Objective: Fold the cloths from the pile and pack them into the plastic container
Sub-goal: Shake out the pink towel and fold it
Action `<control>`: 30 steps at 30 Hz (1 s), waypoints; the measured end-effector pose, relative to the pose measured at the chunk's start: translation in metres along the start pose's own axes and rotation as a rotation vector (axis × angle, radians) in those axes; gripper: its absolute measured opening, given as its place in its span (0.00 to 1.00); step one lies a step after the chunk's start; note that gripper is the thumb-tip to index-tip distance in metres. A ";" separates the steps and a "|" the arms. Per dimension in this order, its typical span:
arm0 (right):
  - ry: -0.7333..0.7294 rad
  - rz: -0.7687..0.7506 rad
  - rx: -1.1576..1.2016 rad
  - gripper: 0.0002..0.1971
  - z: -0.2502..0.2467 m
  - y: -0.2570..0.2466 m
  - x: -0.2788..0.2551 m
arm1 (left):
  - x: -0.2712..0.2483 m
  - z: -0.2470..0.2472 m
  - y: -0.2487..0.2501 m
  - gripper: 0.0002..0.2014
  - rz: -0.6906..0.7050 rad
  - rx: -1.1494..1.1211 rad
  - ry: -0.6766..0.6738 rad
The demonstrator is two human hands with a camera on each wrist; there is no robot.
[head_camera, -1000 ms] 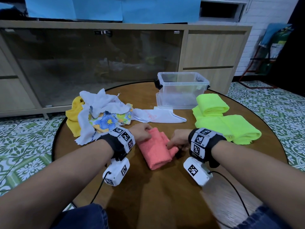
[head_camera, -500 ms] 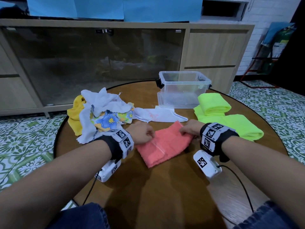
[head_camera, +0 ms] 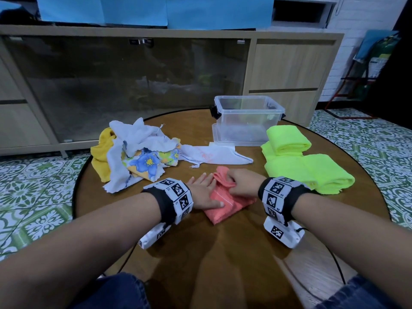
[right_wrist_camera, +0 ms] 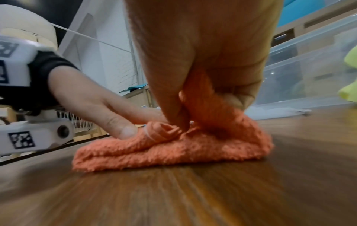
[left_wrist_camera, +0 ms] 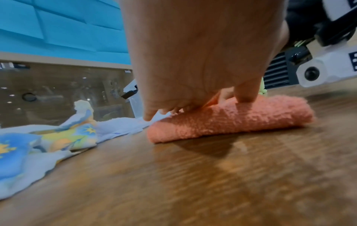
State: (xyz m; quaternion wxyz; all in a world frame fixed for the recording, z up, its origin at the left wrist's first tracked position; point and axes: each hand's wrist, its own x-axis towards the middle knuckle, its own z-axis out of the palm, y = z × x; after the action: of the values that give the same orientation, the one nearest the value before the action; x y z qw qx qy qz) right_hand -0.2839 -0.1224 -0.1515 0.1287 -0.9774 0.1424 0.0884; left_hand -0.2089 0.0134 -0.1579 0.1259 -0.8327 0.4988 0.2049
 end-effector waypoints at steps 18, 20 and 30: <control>-0.135 0.033 -0.210 0.32 0.015 -0.004 -0.009 | -0.012 -0.005 -0.004 0.40 0.112 0.135 -0.014; -0.111 0.048 -0.319 0.32 0.017 -0.001 -0.008 | -0.011 -0.001 0.004 0.42 0.122 0.162 -0.015; -0.336 0.122 0.138 0.12 -0.009 -0.009 -0.007 | -0.003 -0.011 -0.015 0.26 -0.019 0.197 0.141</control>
State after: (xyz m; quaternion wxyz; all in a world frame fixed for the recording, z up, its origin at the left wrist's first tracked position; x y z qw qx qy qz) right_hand -0.2865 -0.1143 -0.1395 0.2116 -0.9273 0.1837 0.2480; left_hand -0.1950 0.0183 -0.1470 0.1738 -0.8333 0.5161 0.0946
